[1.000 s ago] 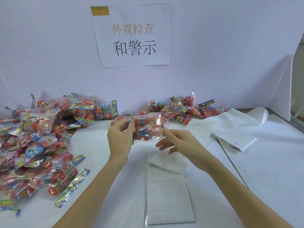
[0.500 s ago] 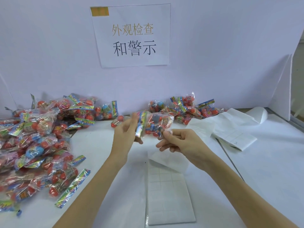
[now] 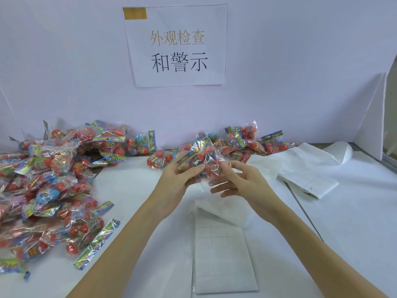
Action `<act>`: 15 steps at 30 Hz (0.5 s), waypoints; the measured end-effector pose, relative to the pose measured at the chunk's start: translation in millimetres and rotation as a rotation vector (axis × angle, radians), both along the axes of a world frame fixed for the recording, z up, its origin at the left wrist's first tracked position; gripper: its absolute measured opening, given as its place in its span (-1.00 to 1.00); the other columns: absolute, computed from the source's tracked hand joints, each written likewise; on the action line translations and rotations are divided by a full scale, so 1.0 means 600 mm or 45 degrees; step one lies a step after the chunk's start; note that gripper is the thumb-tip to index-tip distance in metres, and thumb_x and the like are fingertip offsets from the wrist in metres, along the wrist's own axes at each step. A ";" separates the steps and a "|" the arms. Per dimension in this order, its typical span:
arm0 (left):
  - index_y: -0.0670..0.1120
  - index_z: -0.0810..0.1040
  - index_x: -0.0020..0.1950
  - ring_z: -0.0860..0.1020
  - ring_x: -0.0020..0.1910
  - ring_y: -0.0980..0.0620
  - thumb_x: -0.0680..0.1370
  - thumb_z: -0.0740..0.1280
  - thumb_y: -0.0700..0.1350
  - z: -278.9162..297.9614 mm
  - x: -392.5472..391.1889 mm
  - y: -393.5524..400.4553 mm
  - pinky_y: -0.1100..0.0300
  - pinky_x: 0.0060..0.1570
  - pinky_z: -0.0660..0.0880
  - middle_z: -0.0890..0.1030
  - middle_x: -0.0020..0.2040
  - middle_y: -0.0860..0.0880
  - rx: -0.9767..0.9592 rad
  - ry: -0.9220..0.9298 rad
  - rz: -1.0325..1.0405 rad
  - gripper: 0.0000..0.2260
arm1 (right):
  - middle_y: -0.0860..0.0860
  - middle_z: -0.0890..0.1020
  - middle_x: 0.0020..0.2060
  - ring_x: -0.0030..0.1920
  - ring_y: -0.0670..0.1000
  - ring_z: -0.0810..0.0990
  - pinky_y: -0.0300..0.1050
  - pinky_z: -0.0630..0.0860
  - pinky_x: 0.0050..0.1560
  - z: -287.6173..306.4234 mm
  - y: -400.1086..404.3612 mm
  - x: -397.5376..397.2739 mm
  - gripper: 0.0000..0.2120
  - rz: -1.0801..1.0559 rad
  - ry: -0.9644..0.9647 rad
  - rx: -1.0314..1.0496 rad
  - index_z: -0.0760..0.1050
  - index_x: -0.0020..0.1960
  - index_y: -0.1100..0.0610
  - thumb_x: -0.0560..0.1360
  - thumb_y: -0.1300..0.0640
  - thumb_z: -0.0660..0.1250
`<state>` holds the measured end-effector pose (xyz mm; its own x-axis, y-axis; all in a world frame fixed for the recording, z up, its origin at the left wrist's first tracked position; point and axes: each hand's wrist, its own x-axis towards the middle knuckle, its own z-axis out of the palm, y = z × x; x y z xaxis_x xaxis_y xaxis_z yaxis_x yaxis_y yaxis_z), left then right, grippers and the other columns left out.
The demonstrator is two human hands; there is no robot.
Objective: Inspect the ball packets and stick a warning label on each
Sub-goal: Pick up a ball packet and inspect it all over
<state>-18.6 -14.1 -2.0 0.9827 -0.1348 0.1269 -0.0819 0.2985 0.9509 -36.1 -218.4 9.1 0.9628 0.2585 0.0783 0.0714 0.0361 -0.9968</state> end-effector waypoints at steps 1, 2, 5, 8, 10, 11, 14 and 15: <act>-0.13 0.53 0.43 0.68 0.09 -0.08 0.51 0.52 -0.14 0.000 -0.002 -0.004 0.07 0.15 0.62 0.71 0.16 -0.21 0.049 -0.011 0.032 -0.50 | 0.16 0.77 -0.08 -0.07 0.20 0.78 -0.12 0.69 -0.15 -0.002 -0.001 0.001 -0.67 -0.025 -0.014 0.015 0.59 0.15 0.21 0.67 -0.07 0.32; -0.07 0.45 0.48 0.69 0.05 -0.06 0.51 0.54 -0.11 -0.002 -0.003 -0.009 0.06 0.14 0.62 0.71 0.13 -0.21 0.146 -0.031 0.116 -0.44 | 0.16 0.77 -0.09 -0.08 0.19 0.78 -0.12 0.69 -0.17 -0.004 -0.001 0.003 -0.69 -0.054 -0.023 0.027 0.58 0.15 0.21 0.66 -0.05 0.33; 0.11 0.36 0.37 0.69 -0.09 0.07 0.48 0.59 -0.01 -0.013 -0.008 -0.024 0.24 -0.05 0.62 0.64 0.04 -0.07 0.507 -0.226 0.511 -0.43 | 0.11 0.76 -0.10 -0.09 0.12 0.78 -0.15 0.66 -0.18 -0.009 0.001 0.005 -0.74 -0.173 -0.075 0.009 0.54 0.18 0.14 0.61 0.00 0.43; 0.04 0.48 0.31 0.71 -0.01 -0.01 0.48 0.50 0.17 -0.011 -0.013 -0.031 0.22 -0.07 0.62 0.66 0.10 -0.13 0.379 -0.158 0.164 -0.53 | 0.01 0.72 -0.11 -0.09 -0.04 0.73 -0.18 0.66 -0.11 -0.017 0.005 0.003 -0.69 -0.250 -0.302 -0.276 0.53 0.17 -0.01 0.51 0.03 0.55; -0.05 0.54 0.34 0.71 0.11 -0.09 0.49 0.48 0.20 -0.012 -0.015 -0.033 0.12 0.00 0.65 0.68 0.17 -0.18 0.194 0.024 -0.090 -0.49 | -0.05 0.69 -0.03 -0.01 -0.10 0.69 -0.17 0.65 -0.02 -0.024 0.009 0.001 -0.64 -0.149 -0.437 -0.478 0.55 0.21 -0.06 0.48 0.07 0.58; -0.06 0.56 0.33 0.70 0.14 -0.10 0.49 0.49 0.17 -0.015 -0.015 -0.034 0.08 0.04 0.65 0.69 0.17 -0.17 0.179 0.051 -0.087 -0.49 | -0.07 0.68 0.02 0.06 -0.12 0.67 -0.17 0.64 0.02 -0.027 0.011 -0.001 -0.64 -0.075 -0.469 -0.558 0.56 0.24 -0.07 0.50 0.08 0.57; -0.11 0.59 0.26 0.73 0.05 -0.12 0.59 0.47 -0.03 -0.025 -0.008 -0.031 0.04 0.09 0.65 0.73 0.06 -0.12 0.242 0.011 0.163 -0.71 | -0.21 0.62 0.22 0.23 -0.20 0.57 -0.21 0.56 0.20 -0.025 0.011 -0.005 -0.53 0.109 -0.493 -0.670 0.50 0.37 -0.16 0.52 0.04 0.55; -0.12 0.59 0.23 0.74 0.00 -0.12 0.63 0.43 -0.10 -0.028 -0.004 -0.027 0.05 0.07 0.65 0.73 0.02 -0.12 0.257 -0.008 0.231 -0.79 | -0.27 0.56 0.30 0.30 -0.25 0.51 -0.27 0.48 0.27 -0.022 0.008 -0.006 -0.41 0.173 -0.490 -0.725 0.43 0.45 -0.19 0.49 -0.03 0.57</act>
<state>-21.0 -30.2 -18.6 0.9924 0.0204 0.1215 -0.1228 0.0825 0.9890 -39.7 -213.8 -4.2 0.8501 0.4766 0.2241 0.4551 -0.4506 -0.7680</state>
